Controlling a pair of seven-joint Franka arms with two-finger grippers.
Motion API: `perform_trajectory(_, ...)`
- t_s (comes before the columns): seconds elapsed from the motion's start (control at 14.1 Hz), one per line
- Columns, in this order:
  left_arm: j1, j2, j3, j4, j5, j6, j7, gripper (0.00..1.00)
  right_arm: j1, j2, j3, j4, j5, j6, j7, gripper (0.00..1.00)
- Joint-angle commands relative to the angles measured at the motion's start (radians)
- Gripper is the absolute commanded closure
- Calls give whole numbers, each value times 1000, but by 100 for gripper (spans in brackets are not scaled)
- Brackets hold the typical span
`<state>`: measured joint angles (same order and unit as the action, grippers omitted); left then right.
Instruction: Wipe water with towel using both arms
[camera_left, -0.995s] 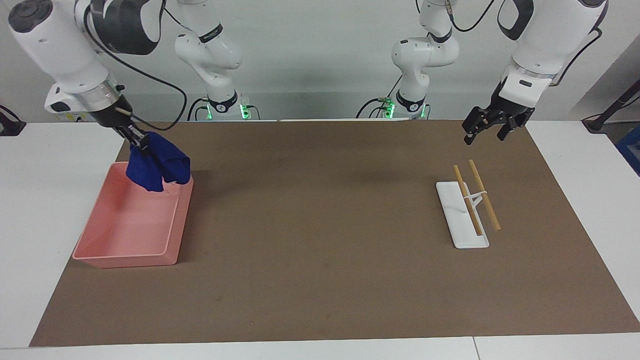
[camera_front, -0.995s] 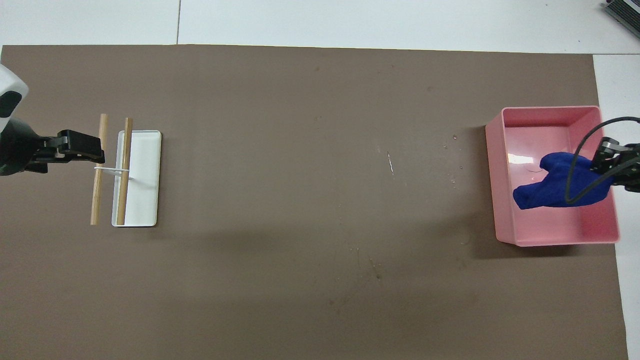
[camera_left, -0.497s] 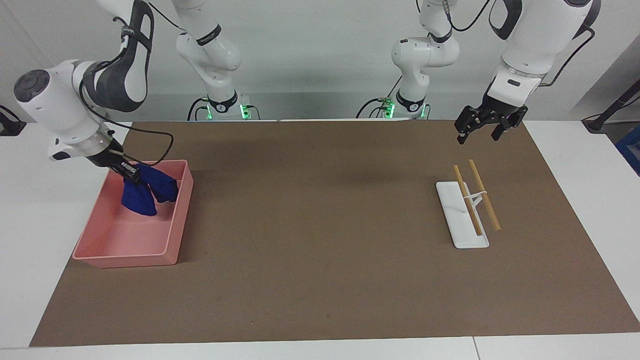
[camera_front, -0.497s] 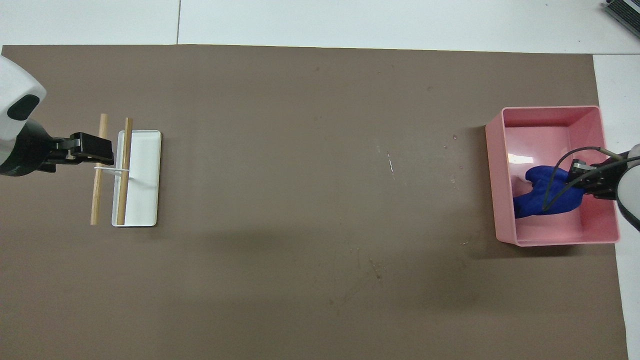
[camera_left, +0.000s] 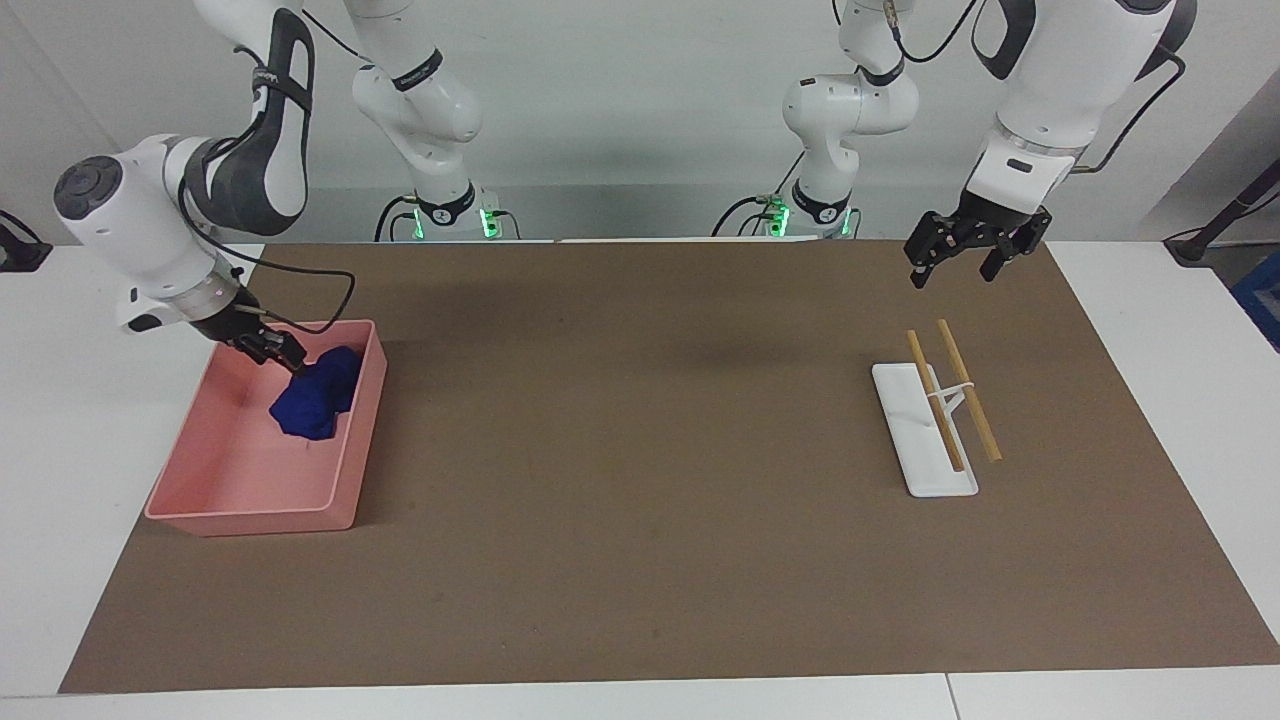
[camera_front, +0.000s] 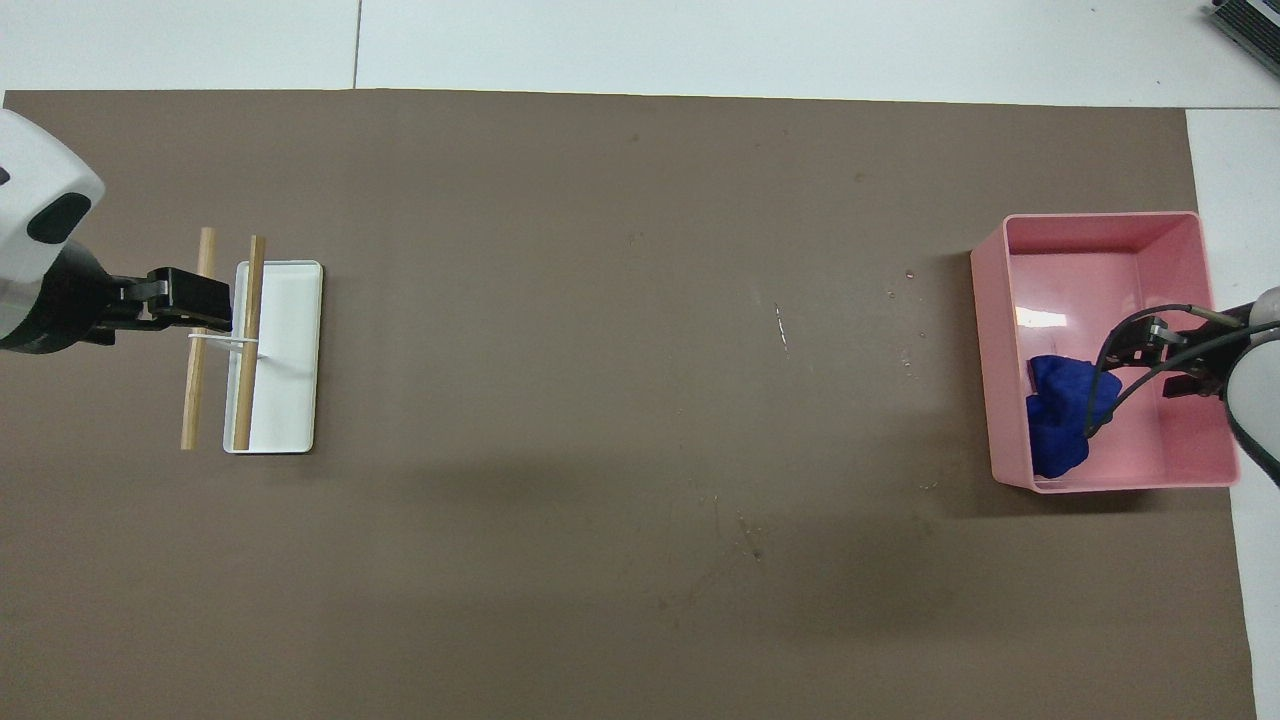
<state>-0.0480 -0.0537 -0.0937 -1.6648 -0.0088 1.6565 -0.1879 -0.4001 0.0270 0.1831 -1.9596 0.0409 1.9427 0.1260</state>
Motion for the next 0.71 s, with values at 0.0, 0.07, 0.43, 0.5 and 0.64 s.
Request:
perform_trajectory(0.0, -13, -23, 9, -20, 21, -6, 8, 0, 64, -74, 6, 34, -6, -56, -20, 0)
perform_trajectory(0.07, -13, -23, 9, -20, 21, -6, 8, 0, 79, -79, 7, 69, -6, -108, -20, 0)
perform_trajectory(0.43, -13, -23, 8, -18, 21, -4, 8, 0, 236, -76, 7, 189, -22, -260, -2, 0)
perform_trajectory(0.5, -13, -23, 8, -18, 20, -4, 8, 0, 277, -76, 7, 215, -44, -280, 9, 0)
perform_trajectory(0.64, -13, -23, 8, -18, 20, -4, 8, 0, 331, -59, 9, 312, -75, -353, 18, 0)
